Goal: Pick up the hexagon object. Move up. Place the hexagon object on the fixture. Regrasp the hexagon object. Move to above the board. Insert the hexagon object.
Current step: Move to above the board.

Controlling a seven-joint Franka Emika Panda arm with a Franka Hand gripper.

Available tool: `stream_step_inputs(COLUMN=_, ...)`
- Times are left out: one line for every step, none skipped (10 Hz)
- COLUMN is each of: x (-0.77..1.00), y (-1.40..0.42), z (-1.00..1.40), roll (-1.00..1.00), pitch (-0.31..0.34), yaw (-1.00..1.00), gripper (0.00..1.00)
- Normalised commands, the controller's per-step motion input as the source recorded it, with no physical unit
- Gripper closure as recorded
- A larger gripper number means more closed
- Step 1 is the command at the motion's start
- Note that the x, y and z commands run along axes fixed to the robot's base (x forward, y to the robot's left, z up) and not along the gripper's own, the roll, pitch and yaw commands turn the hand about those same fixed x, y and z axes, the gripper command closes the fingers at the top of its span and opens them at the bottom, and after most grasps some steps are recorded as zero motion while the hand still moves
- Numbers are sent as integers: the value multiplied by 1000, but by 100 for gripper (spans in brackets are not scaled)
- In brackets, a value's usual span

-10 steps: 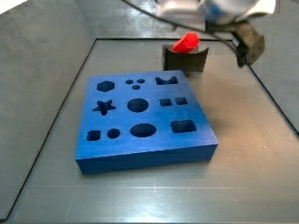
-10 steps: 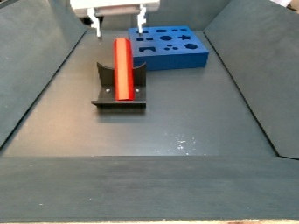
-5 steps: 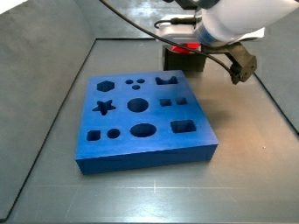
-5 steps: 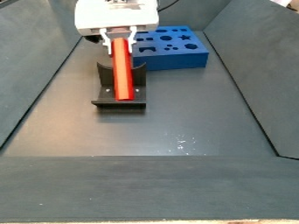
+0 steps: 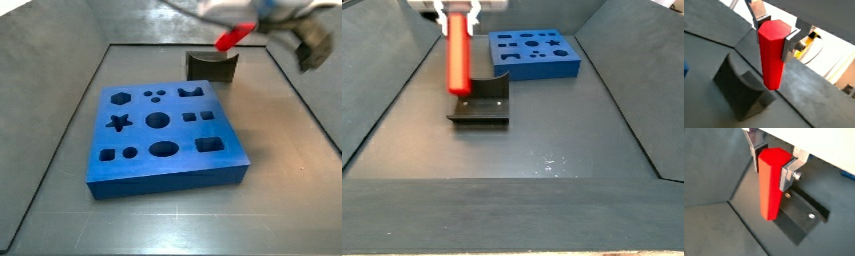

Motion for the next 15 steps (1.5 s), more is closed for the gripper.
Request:
stream_step_inputs(x=405, y=-94, z=1000, roll=-104, pitch=84, yaw=-158, gripper=100)
stream_step_inputs(x=383, y=-92, z=1000, roll=-70, pitch=163, yaw=-112, gripper=100)
stream_step_inputs(x=367, y=-92, z=1000, roll=-50, pitch=214, yaw=-72, gripper=100)
stream_step_inputs(x=344, y=-94, z=1000, roll=-26, pitch=273, yaw=-11, gripper=100)
stream_step_inputs(x=332, y=-95, z=1000, roll=-18, pitch=291, yaw=21, gripper=100)
stream_step_inputs(x=255, y=-77, z=829, roll=-12, pitch=303, yaw=88, gripper=100)
stream_step_inputs(x=190, y=-61, z=636, roll=-10, pitch=296, yaw=132, gripper=100)
stream_step_inputs(x=144, y=-52, z=446, roll=-8, pitch=275, yaw=168, gripper=100)
stream_step_inputs(x=112, y=-45, z=260, roll=-10, pitch=246, yaw=196, gripper=100)
stream_step_inputs(x=91, y=-31, z=42, roll=-7, pitch=205, yaw=221, gripper=100)
stream_step_inputs(x=94, y=-28, z=2, roll=3, pitch=184, yaw=228, gripper=100)
stream_step_inputs(x=100, y=-35, z=21, roll=5, pitch=171, yaw=231, gripper=100)
stream_step_inputs(x=104, y=-36, z=19, roll=8, pitch=164, yaw=228, gripper=100)
stream_step_inputs(x=106, y=-37, z=17, roll=12, pitch=159, yaw=225, gripper=100)
stream_step_inputs(x=108, y=-39, z=15, roll=19, pitch=152, yaw=221, gripper=100)
